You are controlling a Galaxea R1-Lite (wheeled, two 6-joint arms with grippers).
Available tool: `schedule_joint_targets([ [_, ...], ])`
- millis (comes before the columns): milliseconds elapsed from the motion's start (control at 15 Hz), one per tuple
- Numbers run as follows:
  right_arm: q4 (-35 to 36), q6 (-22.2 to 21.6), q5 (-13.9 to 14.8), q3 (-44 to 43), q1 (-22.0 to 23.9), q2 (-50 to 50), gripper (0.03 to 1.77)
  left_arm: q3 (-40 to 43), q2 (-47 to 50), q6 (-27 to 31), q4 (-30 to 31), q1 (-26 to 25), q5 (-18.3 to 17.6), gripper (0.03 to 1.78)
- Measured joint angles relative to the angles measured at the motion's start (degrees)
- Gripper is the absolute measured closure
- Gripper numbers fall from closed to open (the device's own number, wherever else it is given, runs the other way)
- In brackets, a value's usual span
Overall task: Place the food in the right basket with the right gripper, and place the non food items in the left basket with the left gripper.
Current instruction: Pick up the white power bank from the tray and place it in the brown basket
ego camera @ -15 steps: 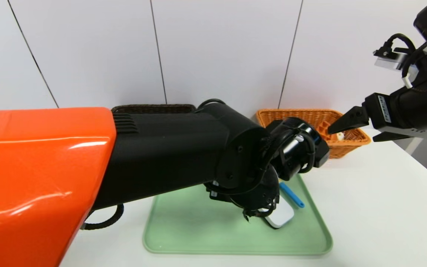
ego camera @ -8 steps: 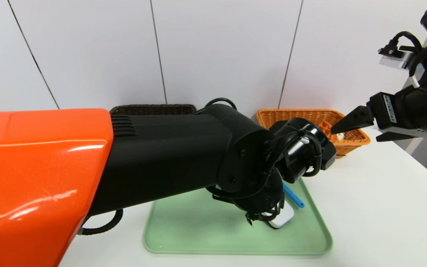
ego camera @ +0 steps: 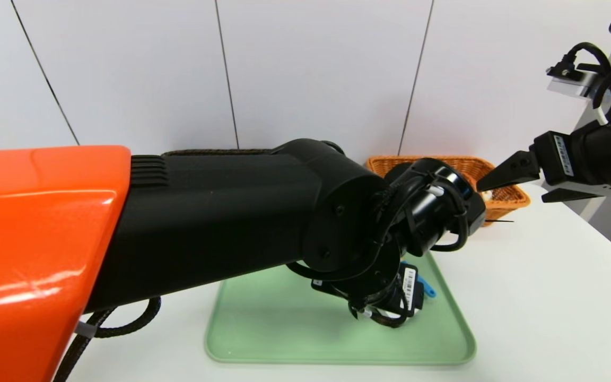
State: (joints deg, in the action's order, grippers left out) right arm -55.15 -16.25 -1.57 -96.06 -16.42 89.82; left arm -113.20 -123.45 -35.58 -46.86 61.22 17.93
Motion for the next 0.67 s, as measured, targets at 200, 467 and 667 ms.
schedule_joint_targets([
  [200,-0.02,0.0,0.0,0.28,0.06,-0.4,0.1,0.0,0.0,0.0,3.38,1.43,-2.69,0.12],
  [467,-0.02,-0.2,-0.07,0.63,0.0,-0.84,0.1,-0.09,-0.94,-0.61,7.25,1.76,-5.38,0.12],
  [667,0.0,-0.41,-0.05,0.85,0.0,-1.1,0.1,-0.09,-2.04,-1.45,9.85,1.79,-4.74,0.12],
])
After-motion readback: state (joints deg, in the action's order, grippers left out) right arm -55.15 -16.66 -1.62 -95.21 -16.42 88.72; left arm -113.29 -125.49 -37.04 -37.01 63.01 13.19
